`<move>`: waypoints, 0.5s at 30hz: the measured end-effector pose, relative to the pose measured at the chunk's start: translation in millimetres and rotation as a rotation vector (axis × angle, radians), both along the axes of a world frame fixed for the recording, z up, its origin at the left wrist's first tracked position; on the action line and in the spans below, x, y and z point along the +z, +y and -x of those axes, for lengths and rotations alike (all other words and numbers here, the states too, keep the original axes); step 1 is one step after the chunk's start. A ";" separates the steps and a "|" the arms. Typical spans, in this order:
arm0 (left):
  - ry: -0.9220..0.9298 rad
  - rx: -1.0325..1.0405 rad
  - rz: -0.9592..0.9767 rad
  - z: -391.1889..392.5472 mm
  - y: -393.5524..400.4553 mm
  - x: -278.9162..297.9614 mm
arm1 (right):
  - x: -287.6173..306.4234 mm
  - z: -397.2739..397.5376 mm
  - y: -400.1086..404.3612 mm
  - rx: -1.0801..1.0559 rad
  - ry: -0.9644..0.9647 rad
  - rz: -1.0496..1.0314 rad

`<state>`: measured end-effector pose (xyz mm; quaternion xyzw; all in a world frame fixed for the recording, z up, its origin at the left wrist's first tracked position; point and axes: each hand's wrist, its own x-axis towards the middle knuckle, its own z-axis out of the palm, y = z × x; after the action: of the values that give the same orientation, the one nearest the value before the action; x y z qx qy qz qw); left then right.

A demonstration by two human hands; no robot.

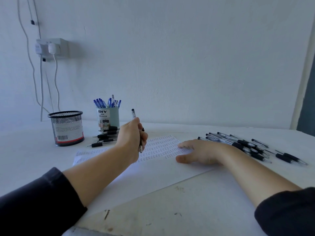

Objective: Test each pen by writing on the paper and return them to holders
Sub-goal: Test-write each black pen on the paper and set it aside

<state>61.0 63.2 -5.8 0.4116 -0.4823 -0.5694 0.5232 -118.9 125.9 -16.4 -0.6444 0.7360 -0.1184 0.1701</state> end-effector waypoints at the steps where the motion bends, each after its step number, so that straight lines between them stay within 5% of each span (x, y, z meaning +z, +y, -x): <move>1: 0.002 0.010 0.008 0.5 -0.2 -0.3 | 0.1 0.0 0.2 0.002 -0.001 -0.001; 10: -0.080 0.001 0.091 2.8 -7.2 -4.6 | 0.7 -2.2 1.0 0.004 -0.046 0.051; 15: -0.173 -0.109 0.158 6.7 -8.0 -11.0 | 3.0 -9.4 -3.6 -0.036 -0.305 0.365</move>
<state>54.3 55.2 -16.8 0.3896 -0.5908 -0.5196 0.4787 -109.5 122.3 -13.4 -0.6259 0.6796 -0.3484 0.1580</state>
